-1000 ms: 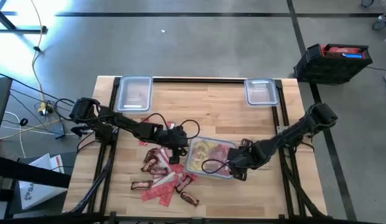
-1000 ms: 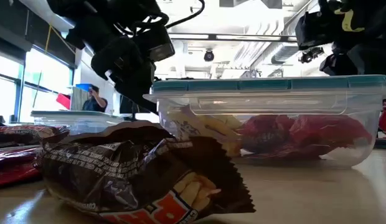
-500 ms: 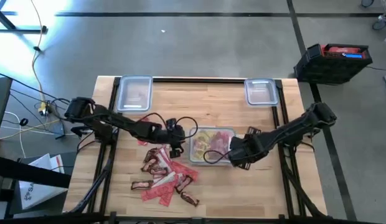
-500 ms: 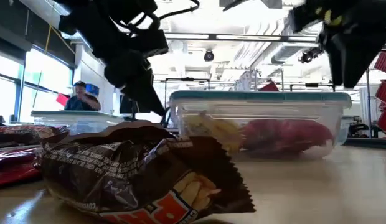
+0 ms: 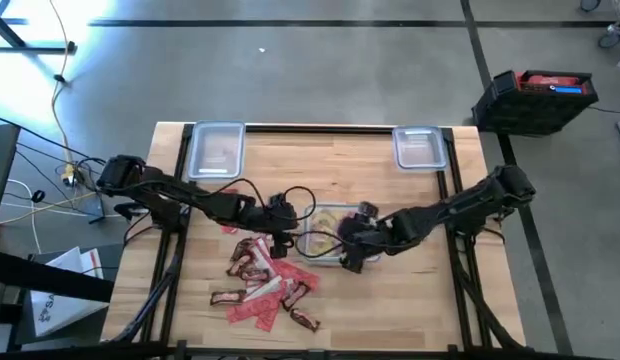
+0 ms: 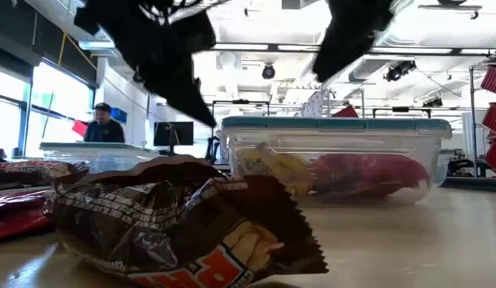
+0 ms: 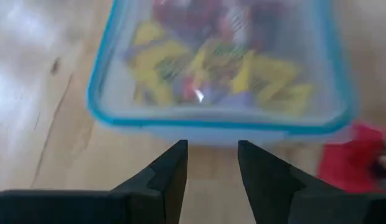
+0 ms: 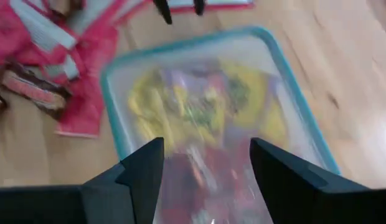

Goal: Sort candy
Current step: Open the transparent bin

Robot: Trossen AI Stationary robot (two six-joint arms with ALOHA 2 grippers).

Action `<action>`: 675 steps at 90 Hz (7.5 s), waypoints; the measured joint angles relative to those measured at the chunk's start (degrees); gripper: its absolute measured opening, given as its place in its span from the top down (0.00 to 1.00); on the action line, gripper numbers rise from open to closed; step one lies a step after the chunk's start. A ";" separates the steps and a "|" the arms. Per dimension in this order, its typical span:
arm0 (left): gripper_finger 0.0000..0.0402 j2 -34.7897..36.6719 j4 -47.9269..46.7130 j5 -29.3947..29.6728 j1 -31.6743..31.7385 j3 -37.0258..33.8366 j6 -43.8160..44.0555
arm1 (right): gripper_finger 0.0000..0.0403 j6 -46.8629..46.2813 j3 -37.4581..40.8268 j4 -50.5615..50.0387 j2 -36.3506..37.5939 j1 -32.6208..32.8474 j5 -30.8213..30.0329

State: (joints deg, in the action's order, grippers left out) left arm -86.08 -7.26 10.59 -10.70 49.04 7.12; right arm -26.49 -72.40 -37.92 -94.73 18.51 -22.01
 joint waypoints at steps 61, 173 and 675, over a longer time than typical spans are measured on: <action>0.69 18.52 -15.12 15.98 -15.00 -3.56 7.64 | 0.48 -5.13 -0.06 -13.74 -5.67 -3.83 20.87; 0.69 20.52 -16.52 21.70 -17.07 -4.33 6.29 | 0.48 -19.90 0.17 -49.12 -1.78 3.97 10.82; 0.69 -9.72 13.28 13.84 3.52 -3.01 -16.91 | 1.00 -6.26 25.15 12.40 5.93 -15.91 -7.80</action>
State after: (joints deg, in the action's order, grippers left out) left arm -95.80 6.02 24.43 -7.18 46.02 -9.79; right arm -32.75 -47.25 -25.52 -88.80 2.60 -29.81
